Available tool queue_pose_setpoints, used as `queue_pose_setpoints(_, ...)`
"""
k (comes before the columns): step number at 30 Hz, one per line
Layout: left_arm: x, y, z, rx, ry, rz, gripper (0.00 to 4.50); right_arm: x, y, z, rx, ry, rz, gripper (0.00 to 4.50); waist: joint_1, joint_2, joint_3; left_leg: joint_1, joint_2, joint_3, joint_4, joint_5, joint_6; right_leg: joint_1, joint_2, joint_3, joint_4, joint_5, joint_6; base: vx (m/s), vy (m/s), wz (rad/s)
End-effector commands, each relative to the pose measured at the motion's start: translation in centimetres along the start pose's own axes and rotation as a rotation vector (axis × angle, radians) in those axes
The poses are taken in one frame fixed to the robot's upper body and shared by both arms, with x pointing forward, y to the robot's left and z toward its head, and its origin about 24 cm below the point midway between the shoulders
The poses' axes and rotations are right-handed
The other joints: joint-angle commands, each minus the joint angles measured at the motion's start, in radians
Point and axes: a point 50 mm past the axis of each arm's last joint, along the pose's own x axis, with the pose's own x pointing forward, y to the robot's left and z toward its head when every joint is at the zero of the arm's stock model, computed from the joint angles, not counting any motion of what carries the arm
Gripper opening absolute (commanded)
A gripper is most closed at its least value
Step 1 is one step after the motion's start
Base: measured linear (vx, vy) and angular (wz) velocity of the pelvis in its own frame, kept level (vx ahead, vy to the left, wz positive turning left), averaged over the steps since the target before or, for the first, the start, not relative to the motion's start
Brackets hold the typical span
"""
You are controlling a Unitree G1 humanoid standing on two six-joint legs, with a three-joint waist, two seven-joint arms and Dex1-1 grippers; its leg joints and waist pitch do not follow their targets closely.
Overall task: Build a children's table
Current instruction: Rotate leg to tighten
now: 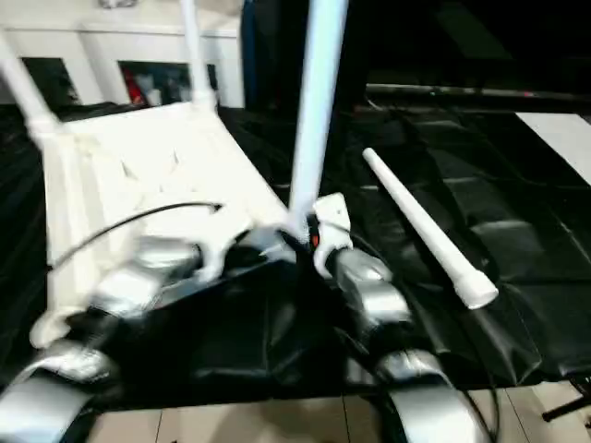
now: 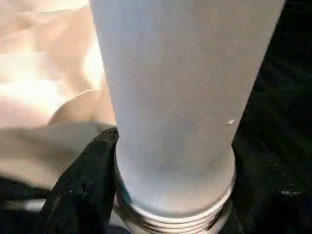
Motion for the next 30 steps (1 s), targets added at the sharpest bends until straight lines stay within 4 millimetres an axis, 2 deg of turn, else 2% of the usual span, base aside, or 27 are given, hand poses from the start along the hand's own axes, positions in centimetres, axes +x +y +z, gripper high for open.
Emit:
queue_pose_setpoints(1, 1.4, -1.2, 0.4, -0.045, -0.032, 0.019, 0.00, 0.4, 1.1, -1.9, 0.019, 0.091, -0.040, 2.76, -0.003, -0.009, -0.058, -0.004, -0.004, 0.011, -0.064, -0.199, 0.026, 0.049, -0.033, 0.034, -0.080, -0.285, -0.165, 0.000, 0.000, 0.00)
queue_pose_setpoints(6, 1.6, -1.5, 0.8, -0.033, -0.051, 0.004, 0.00, 0.8, 2.0, -1.5, 0.012, 0.072, -0.017, 2.76, 0.000, -0.010, -0.059, -0.008, -0.005, 0.010, -0.064, -0.204, 0.044, 0.052, -0.035, 0.033, -0.081, -0.269, -0.160, 0.000, 0.000, 0.00)
queue_pose_setpoints(8, 1.2, -1.2, 0.6, -0.024, -0.061, -0.018, 0.00, 0.7, 2.3, -0.9, 0.060, 0.017, 0.051, 3.45, 0.000, -0.012, -0.058, -0.008, -0.004, 0.008, -0.066, -0.216, 0.050, 0.053, -0.036, 0.032, -0.083, -0.295, -0.154, 0.000, 0.000, 0.00)
queue_pose_setpoints(10, 0.8, -0.9, 0.4, -0.017, -0.065, -0.028, 0.00, 0.6, 2.1, -0.6, 0.069, -0.007, 0.065, 3.45, 0.000, -0.011, -0.058, -0.010, -0.004, 0.008, -0.066, -0.217, 0.056, 0.054, -0.036, 0.032, -0.083, -0.292, -0.154, 0.000, 0.000, 0.00)
queue_pose_setpoints(14, 0.0, -0.6, 0.0, 0.002, -0.085, -0.072, 0.00, 0.2, 1.4, -0.2, 0.026, -0.018, 0.125, 3.83, -0.001, -0.012, -0.057, -0.012, -0.003, 0.008, -0.065, -0.206, 0.062, 0.056, -0.037, 0.032, -0.081, -0.278, -0.169, 0.000, 0.000, 0.00)
queue_pose_setpoints(18, -1.5, -0.1, -0.9, 0.031, -0.101, -0.151, 0.00, -1.1, -0.2, 0.0, -0.059, 0.006, 0.245, 3.83, 0.000, -0.011, -0.055, -0.011, -0.001, 0.008, -0.066, -0.212, 0.070, 0.055, -0.036, 0.033, -0.085, -0.298, -0.167, 0.000, 0.000, 0.00)
queue_pose_setpoints(22, -2.6, 0.0, -1.3, 0.051, -0.102, -0.227, 0.00, -2.2, -1.0, 0.2, -0.137, 0.010, 0.333, 3.83, 0.001, -0.009, -0.054, -0.011, 0.003, 0.007, -0.068, -0.217, 0.066, 0.053, -0.037, 0.035, -0.083, -0.301, -0.168, 0.000, 0.000, 0.00)
queue_pose_setpoints(23, -3.5, 0.0, -1.6, 0.053, -0.102, -0.290, 0.00, -3.0, -1.4, 0.3, -0.191, 0.023, 0.412, 3.83, 0.003, -0.007, -0.056, -0.008, 0.004, 0.007, -0.068, -0.220, 0.063, 0.054, -0.037, 0.033, -0.081, -0.294, -0.175, 0.000, 0.000, 0.00)
queue_pose_setpoints(24, -3.7, 0.0, -1.7, 0.054, -0.100, -0.300, 0.00, -3.1, -1.5, 0.3, -0.200, 0.026, 0.428, 3.83, 0.001, -0.007, -0.055, -0.011, 0.003, 0.009, -0.068, -0.214, 0.066, 0.053, -0.035, 0.035, -0.079, -0.276, -0.180, 0.000, 0.000, 0.00)
queue_pose_setpoints(26, -4.3, -0.1, -1.9, 0.049, -0.094, -0.347, 0.00, -3.4, -1.6, 0.3, -0.229, 0.041, 0.468, 3.83, 0.000, -0.005, -0.057, -0.009, 0.004, 0.010, -0.066, -0.203, 0.064, 0.053, -0.035, 0.036, -0.074, -0.240, -0.198, 0.000, 0.000, 0.00)
queue_pose_setpoints(30, -4.9, -0.1, -2.3, 0.038, -0.079, -0.389, 0.00, -3.6, -1.5, 0.4, -0.240, 0.045, 0.518, 3.83, -0.001, -0.006, -0.054, -0.009, 0.004, 0.010, -0.068, -0.213, 0.059, 0.053, -0.035, 0.036, -0.075, -0.255, -0.202, 0.000, 0.000, 0.00)
